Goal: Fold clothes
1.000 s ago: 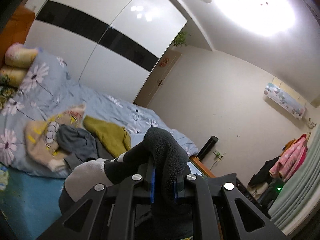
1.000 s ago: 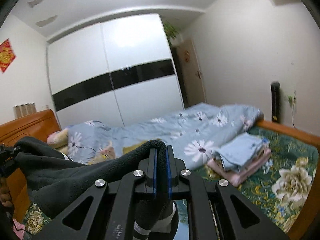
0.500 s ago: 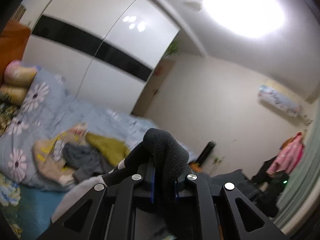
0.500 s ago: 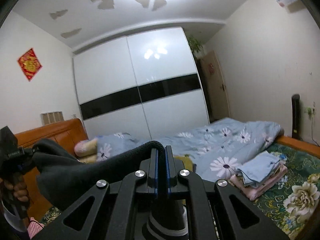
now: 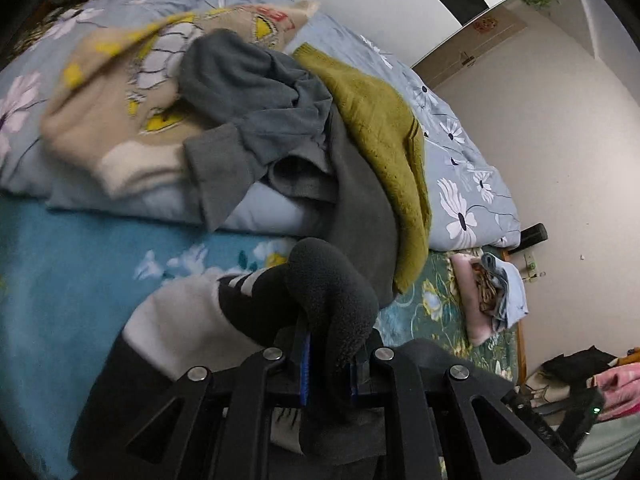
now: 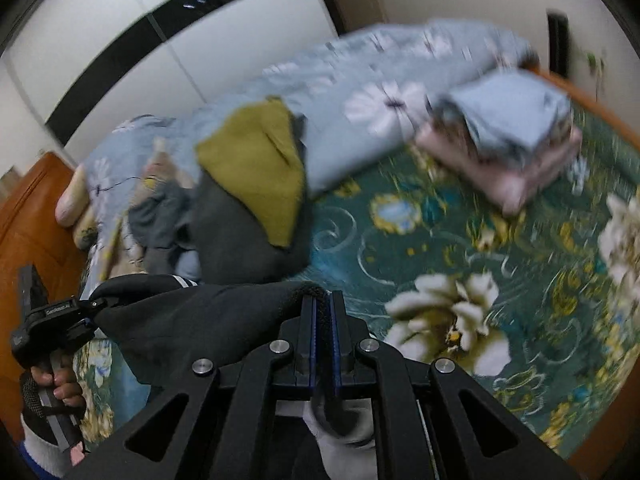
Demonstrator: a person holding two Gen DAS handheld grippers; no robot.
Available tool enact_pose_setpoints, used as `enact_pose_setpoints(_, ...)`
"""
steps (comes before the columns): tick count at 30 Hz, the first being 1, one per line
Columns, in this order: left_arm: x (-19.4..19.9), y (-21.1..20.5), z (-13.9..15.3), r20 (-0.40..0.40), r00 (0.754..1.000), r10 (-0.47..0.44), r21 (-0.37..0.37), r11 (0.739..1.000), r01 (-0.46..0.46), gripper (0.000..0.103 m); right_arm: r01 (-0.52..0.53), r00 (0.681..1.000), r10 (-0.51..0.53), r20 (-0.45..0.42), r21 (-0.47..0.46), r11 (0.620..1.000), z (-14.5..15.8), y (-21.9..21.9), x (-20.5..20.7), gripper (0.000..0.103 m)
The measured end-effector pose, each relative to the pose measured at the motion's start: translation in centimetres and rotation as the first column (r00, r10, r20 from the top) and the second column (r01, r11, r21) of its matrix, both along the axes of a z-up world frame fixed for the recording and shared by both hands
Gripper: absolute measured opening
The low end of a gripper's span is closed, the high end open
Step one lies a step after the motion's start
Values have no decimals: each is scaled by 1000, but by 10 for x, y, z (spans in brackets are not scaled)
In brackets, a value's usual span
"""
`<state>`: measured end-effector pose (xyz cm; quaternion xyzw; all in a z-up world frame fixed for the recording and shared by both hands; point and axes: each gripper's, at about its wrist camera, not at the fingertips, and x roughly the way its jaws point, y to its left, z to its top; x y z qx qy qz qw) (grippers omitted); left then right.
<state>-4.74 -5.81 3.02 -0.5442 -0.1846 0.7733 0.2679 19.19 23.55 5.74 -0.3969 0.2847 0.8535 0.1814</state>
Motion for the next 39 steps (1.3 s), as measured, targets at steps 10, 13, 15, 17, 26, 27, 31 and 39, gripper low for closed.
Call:
enact_pose_setpoints(10, -79, 26, -56, 150, 974, 172, -14, 985, -171, 15, 28, 998, -24, 59, -64, 998, -33, 55, -67, 7)
enact_pose_setpoints(13, -89, 17, -84, 236, 946, 220, 11, 973, -229, 19, 7, 994, 1, 110, -77, 997, -56, 55, -80, 10)
enact_pose_setpoints(15, -88, 9, -90, 296, 929, 223, 84, 963, -258, 27, -14, 991, 22, 129, -63, 998, -62, 51, -83, 15)
enact_pose_setpoints(17, -82, 6, -85, 316, 931, 182, 132, 963, -233, 46, -32, 992, 39, 121, -58, 998, -63, 50, -79, 29)
enact_pose_setpoints(26, -7, -26, -62, 267, 963, 28, 200, 976, -84, 67, 38, 999, -35, 20, -210, 977, -58, 70, 1, 55)
enact_pose_setpoints(27, 1, -24, -66, 274, 962, 7, 187, 980, -60, 67, 65, 998, -61, 24, -268, 961, -66, 73, 11, 55)
enact_pose_setpoints(31, 28, -10, -89, 330, 943, -54, 171, 985, -4, 67, 122, 992, -115, 43, -480, 869, -106, 74, 42, 55)
enact_pose_setpoints(39, 38, 6, -83, 354, 931, -91, 224, 975, 10, 67, 97, 987, -5, 158, -580, 809, -136, 51, 41, 55)
